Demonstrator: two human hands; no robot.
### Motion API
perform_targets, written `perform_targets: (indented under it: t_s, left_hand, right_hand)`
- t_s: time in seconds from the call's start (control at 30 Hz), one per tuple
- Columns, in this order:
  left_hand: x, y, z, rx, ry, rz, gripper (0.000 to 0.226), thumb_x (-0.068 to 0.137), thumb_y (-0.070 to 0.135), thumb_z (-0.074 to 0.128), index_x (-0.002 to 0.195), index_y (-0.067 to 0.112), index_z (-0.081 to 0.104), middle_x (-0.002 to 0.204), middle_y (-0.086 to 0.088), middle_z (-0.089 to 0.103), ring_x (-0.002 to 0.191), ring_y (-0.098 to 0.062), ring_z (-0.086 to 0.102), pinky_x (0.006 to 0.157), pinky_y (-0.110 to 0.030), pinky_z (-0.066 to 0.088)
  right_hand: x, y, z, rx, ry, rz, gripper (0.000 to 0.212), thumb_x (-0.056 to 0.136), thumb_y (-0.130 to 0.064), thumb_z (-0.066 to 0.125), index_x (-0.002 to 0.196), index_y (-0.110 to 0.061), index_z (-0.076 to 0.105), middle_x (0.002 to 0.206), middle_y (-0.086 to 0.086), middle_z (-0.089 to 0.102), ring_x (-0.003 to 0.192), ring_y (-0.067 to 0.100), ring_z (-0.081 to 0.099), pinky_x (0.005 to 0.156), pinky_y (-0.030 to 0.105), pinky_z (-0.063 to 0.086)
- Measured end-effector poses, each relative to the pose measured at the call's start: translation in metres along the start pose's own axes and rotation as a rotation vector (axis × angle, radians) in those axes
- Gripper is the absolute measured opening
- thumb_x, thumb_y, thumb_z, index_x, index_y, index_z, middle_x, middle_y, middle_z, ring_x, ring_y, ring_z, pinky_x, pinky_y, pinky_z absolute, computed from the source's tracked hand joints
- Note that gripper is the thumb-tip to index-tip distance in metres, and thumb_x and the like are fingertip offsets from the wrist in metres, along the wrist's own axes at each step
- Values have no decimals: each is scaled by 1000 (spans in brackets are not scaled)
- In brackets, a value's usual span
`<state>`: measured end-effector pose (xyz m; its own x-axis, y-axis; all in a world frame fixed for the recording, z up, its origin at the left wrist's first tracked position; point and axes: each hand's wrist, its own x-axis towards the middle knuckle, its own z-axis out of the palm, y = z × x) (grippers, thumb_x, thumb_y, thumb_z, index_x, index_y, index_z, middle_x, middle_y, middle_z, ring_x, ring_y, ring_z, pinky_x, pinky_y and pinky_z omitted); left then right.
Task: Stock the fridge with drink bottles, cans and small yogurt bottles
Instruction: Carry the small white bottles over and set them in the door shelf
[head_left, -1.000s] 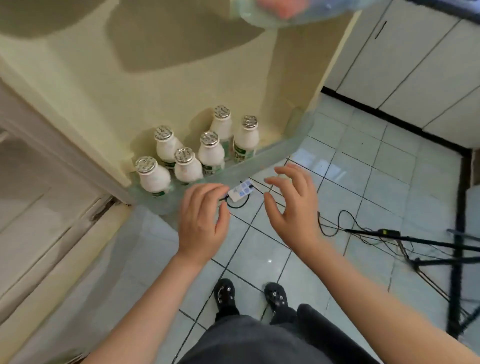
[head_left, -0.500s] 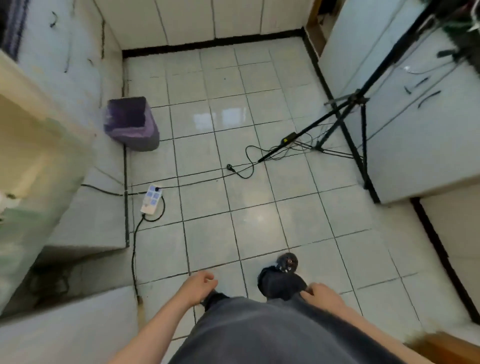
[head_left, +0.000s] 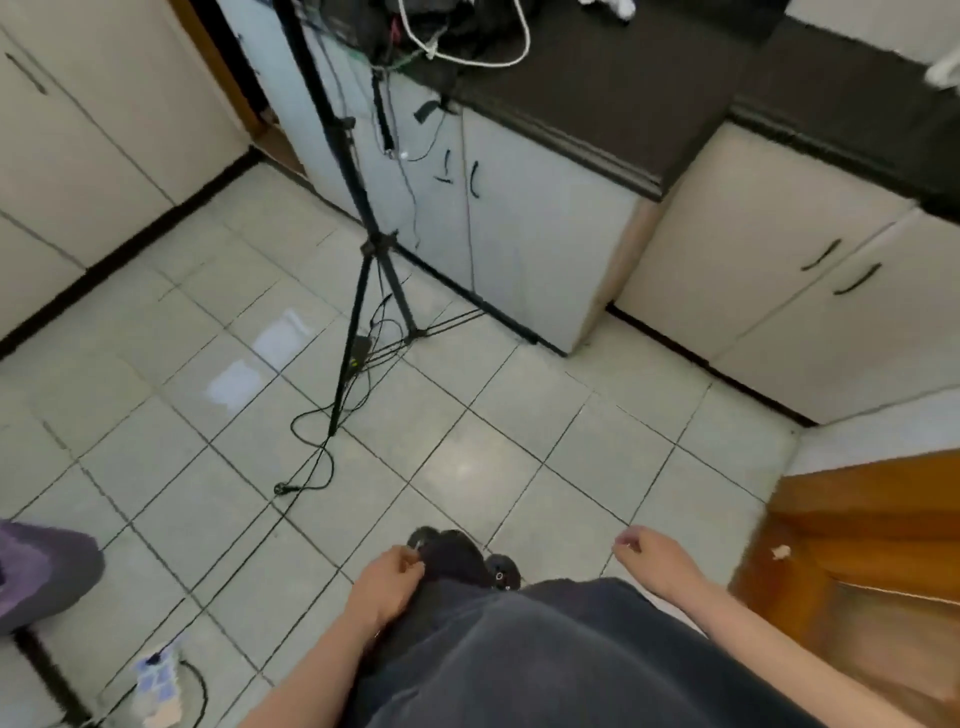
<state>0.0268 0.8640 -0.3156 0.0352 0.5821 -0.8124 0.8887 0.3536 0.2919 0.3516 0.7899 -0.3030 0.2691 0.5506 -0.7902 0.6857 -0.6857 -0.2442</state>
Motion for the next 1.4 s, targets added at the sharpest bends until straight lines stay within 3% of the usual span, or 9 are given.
perform_targets:
  t_s: [0.17, 0.4, 0.5, 0.63, 0.77, 1.0, 1.1, 1.23, 1.4]
  left_hand:
    - [50, 113, -3, 268, -184, 140, 18, 94, 32, 50, 105, 22, 60, 117, -2, 64, 110, -19, 57, 93, -26, 41]
    - [164, 310, 10, 664, -377, 280, 32, 99, 30, 42, 95, 8, 66, 106, -12, 66, 108, -28, 60, 83, -28, 42]
    - [197, 420, 9, 794, -346, 370, 33, 98, 32, 45, 116, 9, 60, 123, -12, 61, 114, -27, 55, 93, -29, 42]
    - [219, 572, 17, 800, -285, 585, 35, 98, 32, 46, 124, 11, 57, 125, -13, 60, 113, -29, 55, 91, -30, 41]
    - [219, 675, 35, 788, -263, 669, 37, 99, 29, 46, 128, 10, 56, 130, -13, 58, 118, -30, 53, 88, -27, 37]
    - [207, 745, 76, 552, -372, 629, 30, 95, 22, 55, 120, 5, 60, 120, -14, 62, 109, -28, 59, 98, -35, 44]
    - [193, 772, 82, 406, -355, 670, 20, 95, 25, 56, 113, 20, 61, 114, -4, 65, 99, -16, 63, 96, -34, 47]
    - [169, 839, 75, 194, -234, 773, 10, 94, 27, 56, 98, 36, 59, 96, 5, 68, 80, 1, 65, 70, -16, 47]
    - [148, 949, 64, -80, 91, 960, 15, 93, 21, 58, 104, 31, 60, 99, 7, 66, 86, -3, 62, 78, -16, 45]
  right_hand:
    - [5, 66, -17, 340, 56, 196, 29, 97, -28, 44, 120, -15, 57, 123, 4, 61, 113, 21, 56, 97, 31, 43]
    - [12, 142, -31, 795, 60, 629, 22, 96, -24, 50, 110, -9, 59, 106, 8, 64, 98, 22, 60, 91, 34, 47]
    - [26, 153, -85, 875, 43, 703, 14, 96, -23, 51, 88, -14, 58, 95, 4, 62, 92, 19, 59, 89, 34, 47]
    - [70, 153, -185, 919, 208, 619, 18, 95, -26, 49, 82, -19, 58, 92, 3, 60, 91, 19, 57, 89, 33, 45]
    - [111, 155, -267, 1016, 390, 537, 25, 95, -26, 51, 114, -14, 61, 111, 3, 63, 103, 21, 59, 92, 29, 43]
    - [162, 195, -358, 977, 504, 382, 17, 91, -19, 56, 105, -20, 65, 105, -7, 66, 94, 10, 60, 83, 18, 44]
    - [175, 231, -414, 926, 644, 264, 13, 90, -18, 59, 94, -30, 64, 89, -19, 65, 84, -2, 60, 78, 16, 46]
    - [198, 274, -519, 871, 791, 110, 15, 91, -21, 58, 95, -35, 63, 89, -22, 64, 86, -7, 59, 77, 11, 48]
    - [247, 293, -654, 803, 933, -93, 20, 90, -18, 59, 102, -33, 60, 93, -19, 62, 89, -9, 58, 73, 9, 43]
